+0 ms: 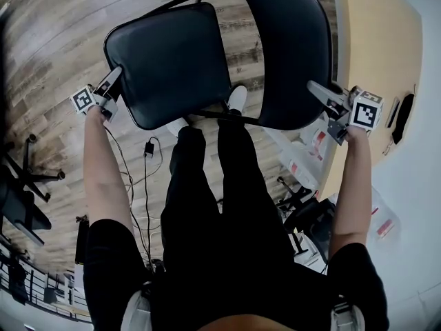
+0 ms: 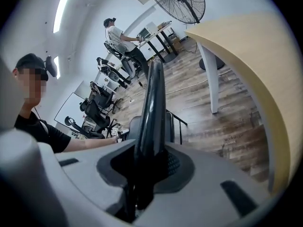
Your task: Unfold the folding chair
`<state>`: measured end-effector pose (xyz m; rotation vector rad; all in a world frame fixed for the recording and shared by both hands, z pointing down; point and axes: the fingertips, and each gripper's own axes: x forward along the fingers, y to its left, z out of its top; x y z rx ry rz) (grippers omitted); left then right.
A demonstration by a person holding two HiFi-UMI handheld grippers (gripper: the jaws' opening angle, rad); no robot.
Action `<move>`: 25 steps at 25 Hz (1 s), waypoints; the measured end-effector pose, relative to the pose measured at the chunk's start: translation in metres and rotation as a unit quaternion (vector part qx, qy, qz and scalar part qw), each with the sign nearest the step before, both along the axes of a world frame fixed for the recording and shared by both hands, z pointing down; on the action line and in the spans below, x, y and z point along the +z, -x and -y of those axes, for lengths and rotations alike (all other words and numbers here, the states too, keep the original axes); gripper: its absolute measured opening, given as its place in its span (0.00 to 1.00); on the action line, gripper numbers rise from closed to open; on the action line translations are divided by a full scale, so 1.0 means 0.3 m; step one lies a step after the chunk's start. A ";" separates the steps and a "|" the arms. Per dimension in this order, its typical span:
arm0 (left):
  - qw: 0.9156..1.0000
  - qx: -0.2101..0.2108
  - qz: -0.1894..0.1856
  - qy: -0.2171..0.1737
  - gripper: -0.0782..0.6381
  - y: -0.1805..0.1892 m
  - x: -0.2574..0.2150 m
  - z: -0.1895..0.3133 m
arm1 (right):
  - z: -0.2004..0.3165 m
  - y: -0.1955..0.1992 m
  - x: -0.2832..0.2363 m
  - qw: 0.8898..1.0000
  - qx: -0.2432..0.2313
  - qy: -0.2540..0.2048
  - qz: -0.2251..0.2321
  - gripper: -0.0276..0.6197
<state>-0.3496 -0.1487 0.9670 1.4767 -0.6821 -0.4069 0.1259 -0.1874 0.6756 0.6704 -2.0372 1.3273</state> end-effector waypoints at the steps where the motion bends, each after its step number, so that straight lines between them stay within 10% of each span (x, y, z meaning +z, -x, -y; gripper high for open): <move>1: 1.000 -0.004 -0.002 -0.003 0.40 0.002 -0.001 0.003 | 0.002 0.005 -0.002 1.000 -0.001 -0.002 0.006 0.17; 25: 0.999 -0.040 0.027 0.012 0.43 0.100 0.097 -0.043 | -0.069 0.172 -0.028 1.000 0.003 0.013 0.023 0.17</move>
